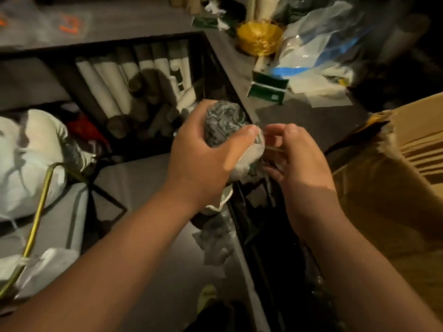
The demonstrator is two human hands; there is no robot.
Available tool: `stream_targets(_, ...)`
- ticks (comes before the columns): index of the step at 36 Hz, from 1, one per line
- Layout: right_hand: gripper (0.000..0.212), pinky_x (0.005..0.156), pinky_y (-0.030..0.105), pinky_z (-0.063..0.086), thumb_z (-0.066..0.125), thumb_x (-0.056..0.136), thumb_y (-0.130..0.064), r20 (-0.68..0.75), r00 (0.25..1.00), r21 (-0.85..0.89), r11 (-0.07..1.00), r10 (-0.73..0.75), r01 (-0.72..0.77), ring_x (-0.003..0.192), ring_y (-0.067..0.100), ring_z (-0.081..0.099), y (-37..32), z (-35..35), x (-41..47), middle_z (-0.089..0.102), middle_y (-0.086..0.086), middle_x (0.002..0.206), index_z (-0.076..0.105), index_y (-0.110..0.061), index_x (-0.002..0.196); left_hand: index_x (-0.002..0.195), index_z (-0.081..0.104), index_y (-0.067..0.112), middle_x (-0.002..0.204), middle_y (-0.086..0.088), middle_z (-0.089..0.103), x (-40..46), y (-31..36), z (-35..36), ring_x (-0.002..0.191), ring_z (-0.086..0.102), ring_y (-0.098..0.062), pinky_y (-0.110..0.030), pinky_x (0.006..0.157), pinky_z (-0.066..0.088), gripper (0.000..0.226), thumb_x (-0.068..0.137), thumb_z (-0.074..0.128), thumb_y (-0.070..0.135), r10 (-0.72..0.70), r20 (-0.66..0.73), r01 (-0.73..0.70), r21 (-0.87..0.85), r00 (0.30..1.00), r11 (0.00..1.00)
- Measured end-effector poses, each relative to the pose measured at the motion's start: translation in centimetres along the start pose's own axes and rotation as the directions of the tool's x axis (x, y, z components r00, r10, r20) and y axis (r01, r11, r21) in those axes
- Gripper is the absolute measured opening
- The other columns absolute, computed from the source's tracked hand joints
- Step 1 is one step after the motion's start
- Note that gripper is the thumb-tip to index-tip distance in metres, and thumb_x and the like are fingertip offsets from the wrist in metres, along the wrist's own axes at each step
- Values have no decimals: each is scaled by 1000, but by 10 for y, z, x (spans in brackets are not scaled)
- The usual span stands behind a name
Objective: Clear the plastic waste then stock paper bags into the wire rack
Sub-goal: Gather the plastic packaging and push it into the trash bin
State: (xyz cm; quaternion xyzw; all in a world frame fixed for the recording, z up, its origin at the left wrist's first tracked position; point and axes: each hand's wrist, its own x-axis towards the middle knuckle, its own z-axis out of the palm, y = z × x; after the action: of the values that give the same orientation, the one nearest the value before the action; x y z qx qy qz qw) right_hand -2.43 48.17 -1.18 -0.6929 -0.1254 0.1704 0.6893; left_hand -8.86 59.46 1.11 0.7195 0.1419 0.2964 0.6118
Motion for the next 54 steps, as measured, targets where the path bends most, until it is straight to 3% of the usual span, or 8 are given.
stream_targets(11, 18, 65, 18, 49, 48, 101, -17, -2, 933, -57, 932, 359, -358, 79, 11, 63, 130, 23, 20, 67, 3, 88, 61, -16, 88, 85, 60, 28, 76, 10, 66, -13, -93, -32, 74, 64, -3, -19, 65, 52, 15, 81, 74, 26, -211, -165, 232, 117, 963, 966)
stream_targets(23, 11, 71, 29, 45, 55, 95, -11, -52, 881, -119, 873, 469, -472, 82, 19, 58, 234, 30, 37, 63, 10, 88, 60, -16, 87, 85, 59, 32, 83, 13, 69, -6, -176, -37, 77, 66, -1, -19, 67, 54, 17, 81, 74, 25, -326, -127, 341, 117, 937, 933)
stream_targets(37, 15, 69, 27, 47, 64, 91, -12, -84, 822, -395, 738, 564, -547, 83, 15, 58, 461, 54, 69, 58, 0, 89, 53, -17, 100, 92, 59, 33, 88, 14, 68, -23, -364, -65, 84, 65, 1, -24, 74, 55, 20, 80, 74, 30, -384, -72, 391, 193, 920, 900)
stream_targets(40, 25, 79, 35, 51, 69, 86, -9, -29, 810, -477, 705, 585, -526, 92, 23, 62, 516, 57, 71, 63, 7, 99, 51, -18, 101, 94, 59, 32, 88, 12, 68, -34, -413, -66, 84, 66, -5, -36, 75, 58, 21, 80, 75, 33, -396, -75, 403, 198, 915, 894)
stream_targets(42, 33, 75, 32, 52, 73, 81, -6, 24, 802, -560, 672, 597, -484, 92, 21, 61, 549, 56, 74, 62, 9, 105, 52, -15, 106, 98, 59, 32, 90, 11, 69, -40, -441, -65, 85, 67, -7, -37, 74, 58, 24, 80, 75, 34, -410, -76, 416, 196, 909, 888)
stream_targets(46, 63, 91, 38, 53, 83, 69, -18, 103, 741, -766, 528, 664, -366, 110, 29, 58, 608, 54, 85, 54, 10, 127, 51, -19, 124, 90, 58, 35, 87, 12, 69, -46, -487, -60, 83, 67, -7, -35, 75, 57, 19, 80, 74, 31, -377, -102, 390, 197, 921, 899)
stream_targets(49, 84, 103, 39, 46, 83, 70, -34, 108, 698, -911, 352, 708, -216, 127, 36, 47, 647, 50, 101, 41, 15, 142, 40, -21, 141, 90, 58, 36, 89, 11, 68, -47, -521, -52, 84, 67, -9, -43, 77, 58, 19, 80, 75, 33, -381, -113, 397, 210, 918, 893)
stream_targets(54, 100, 115, 38, 30, 81, 70, -46, 130, 697, -971, 232, 705, -54, 142, 36, 28, 705, 53, 119, 25, 16, 155, 26, -21, 149, 96, 61, 31, 93, 8, 70, -50, -558, -44, 88, 67, -11, -46, 79, 57, 29, 73, 70, 43, -370, -92, 381, 216, 924, 899)
